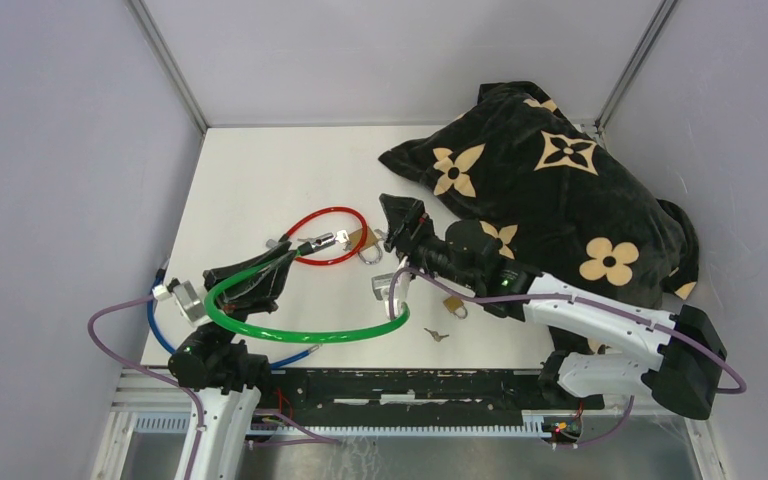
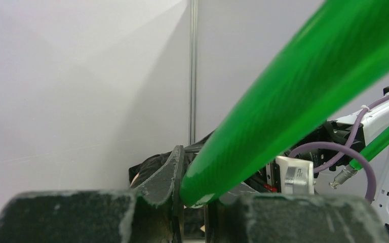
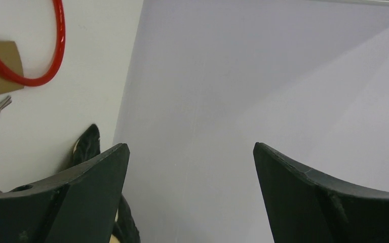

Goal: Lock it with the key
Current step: Adjust the key in the lock, then lock the lock.

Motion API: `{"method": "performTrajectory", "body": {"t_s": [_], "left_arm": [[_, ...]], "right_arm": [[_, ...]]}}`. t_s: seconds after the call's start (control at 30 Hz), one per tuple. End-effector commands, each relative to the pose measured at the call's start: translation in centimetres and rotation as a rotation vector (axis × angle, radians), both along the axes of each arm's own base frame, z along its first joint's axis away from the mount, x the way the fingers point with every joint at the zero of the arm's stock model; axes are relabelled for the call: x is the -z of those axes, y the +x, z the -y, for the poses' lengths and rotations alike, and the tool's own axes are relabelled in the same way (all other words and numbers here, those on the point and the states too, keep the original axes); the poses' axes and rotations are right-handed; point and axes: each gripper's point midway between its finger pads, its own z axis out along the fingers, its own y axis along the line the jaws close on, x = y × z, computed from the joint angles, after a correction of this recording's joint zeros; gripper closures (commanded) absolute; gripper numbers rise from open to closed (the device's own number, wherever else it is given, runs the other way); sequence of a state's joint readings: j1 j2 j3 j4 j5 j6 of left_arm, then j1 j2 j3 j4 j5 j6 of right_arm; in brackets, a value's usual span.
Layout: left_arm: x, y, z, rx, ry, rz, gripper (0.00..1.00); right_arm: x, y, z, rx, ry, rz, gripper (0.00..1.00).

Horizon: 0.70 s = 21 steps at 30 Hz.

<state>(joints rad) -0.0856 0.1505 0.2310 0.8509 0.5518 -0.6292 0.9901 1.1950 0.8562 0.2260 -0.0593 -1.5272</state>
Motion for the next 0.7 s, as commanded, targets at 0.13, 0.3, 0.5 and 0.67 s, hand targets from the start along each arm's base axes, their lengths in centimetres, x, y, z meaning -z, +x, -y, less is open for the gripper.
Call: {"method": "performTrajectory", "body": {"t_s": [0.13, 0.3, 0.5, 0.67], "left_arm": [[-2.0, -1.1, -0.5, 0.005, -0.055, 0.048, 0.98], [-2.0, -1.1, -0.6, 0.005, -0.063, 0.041, 0.98], [-1.6, -0.3, -1.2, -0.009, -0.113, -0.012, 0.98], [-1.4, 0.3, -2.3, -0.032, -0.186, -0.049, 0.98]], "right_arm": [[4.7, 3.3, 3.8, 0.267, -0.276, -0.092, 0.02], [8.6, 4.4, 6.6, 0.439, -0.357, -0.186, 0.02], [9.0, 5.8, 9.4, 0.620, 0.032, -0.474, 0.02], [6.8, 6.9, 13.2, 0.621, 0.581, -0.855, 0.02]]}}
